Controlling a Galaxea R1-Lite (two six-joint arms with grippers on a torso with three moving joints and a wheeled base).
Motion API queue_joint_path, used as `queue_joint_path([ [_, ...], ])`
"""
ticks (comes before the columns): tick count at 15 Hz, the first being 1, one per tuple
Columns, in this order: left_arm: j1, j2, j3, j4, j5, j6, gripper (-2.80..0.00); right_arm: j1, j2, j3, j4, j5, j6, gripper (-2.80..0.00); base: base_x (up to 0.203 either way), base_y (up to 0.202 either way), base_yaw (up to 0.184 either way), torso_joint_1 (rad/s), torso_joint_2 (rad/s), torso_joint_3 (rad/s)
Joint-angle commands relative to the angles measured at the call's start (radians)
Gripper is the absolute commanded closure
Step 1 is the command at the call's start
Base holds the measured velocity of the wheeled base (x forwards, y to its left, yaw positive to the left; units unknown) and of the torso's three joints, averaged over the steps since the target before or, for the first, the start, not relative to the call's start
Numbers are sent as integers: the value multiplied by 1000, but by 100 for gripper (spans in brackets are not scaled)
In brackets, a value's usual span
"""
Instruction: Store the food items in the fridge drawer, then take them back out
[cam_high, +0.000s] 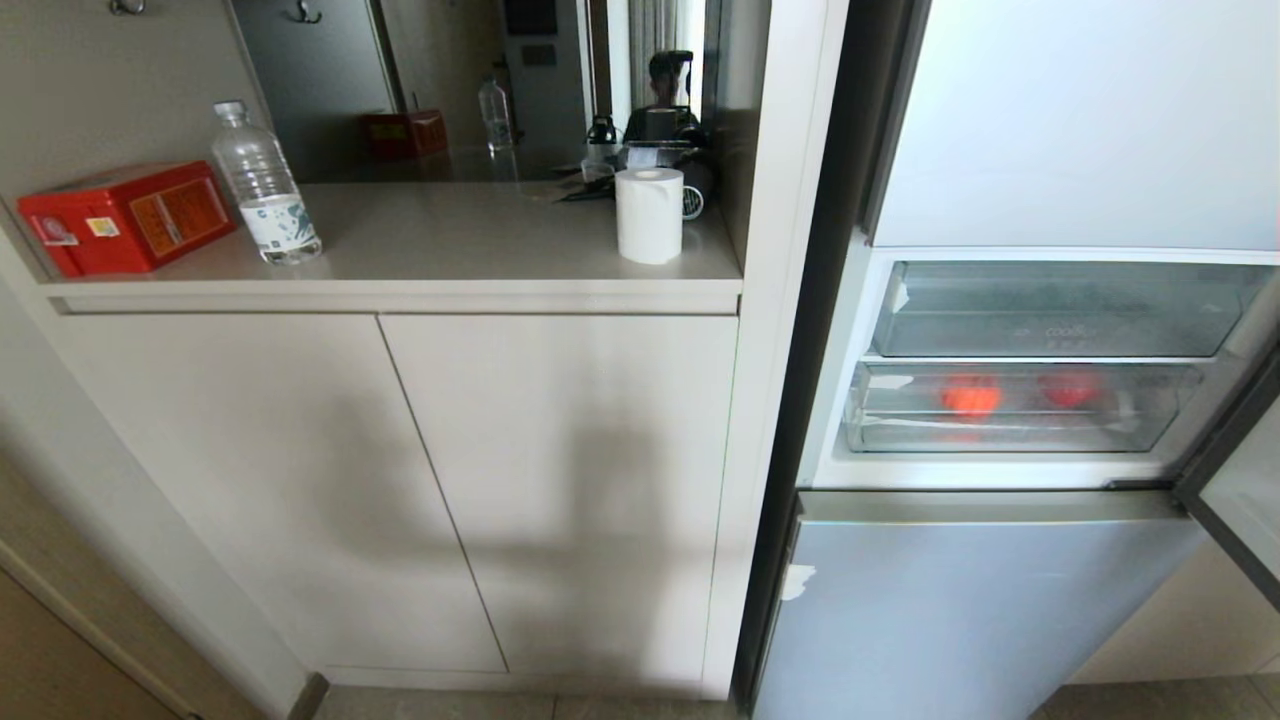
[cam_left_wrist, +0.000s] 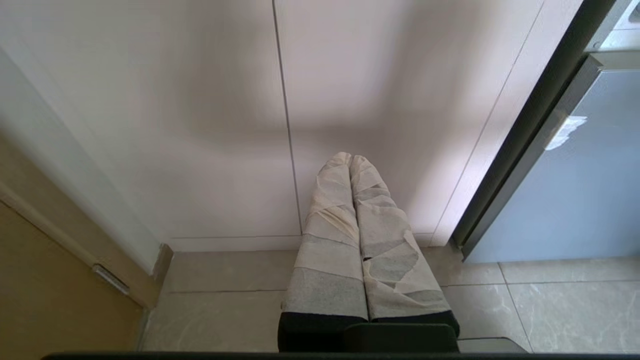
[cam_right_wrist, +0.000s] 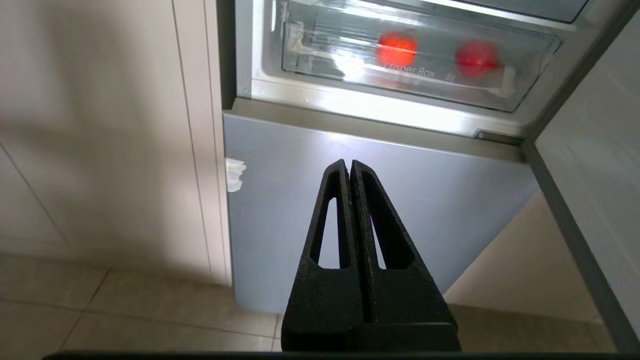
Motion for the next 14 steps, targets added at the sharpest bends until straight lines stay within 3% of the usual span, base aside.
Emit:
queue_joint_path([
  [1, 0, 0, 0, 1, 0, 0, 0, 1, 167, -81, 15, 1, 4, 0, 0, 0, 0, 0, 0, 0],
  [3, 0, 0, 0, 1, 0, 0, 0, 3, 385, -165, 14, 10, 25, 0, 0, 0, 0, 0, 0, 0],
  [6, 0, 0, 0, 1, 0, 0, 0, 8, 755, -285, -126, 53, 101, 0, 0, 0, 0, 0, 0, 0],
  [10, 0, 0, 0, 1, 0, 0, 0, 11, 1251, -344, -470, 80, 175, 0, 0, 0, 0, 0, 0, 0],
  [14, 0, 0, 0, 1, 0, 0, 0, 12, 1623, -326, -847, 91, 225, 0, 0, 0, 0, 0, 0, 0],
])
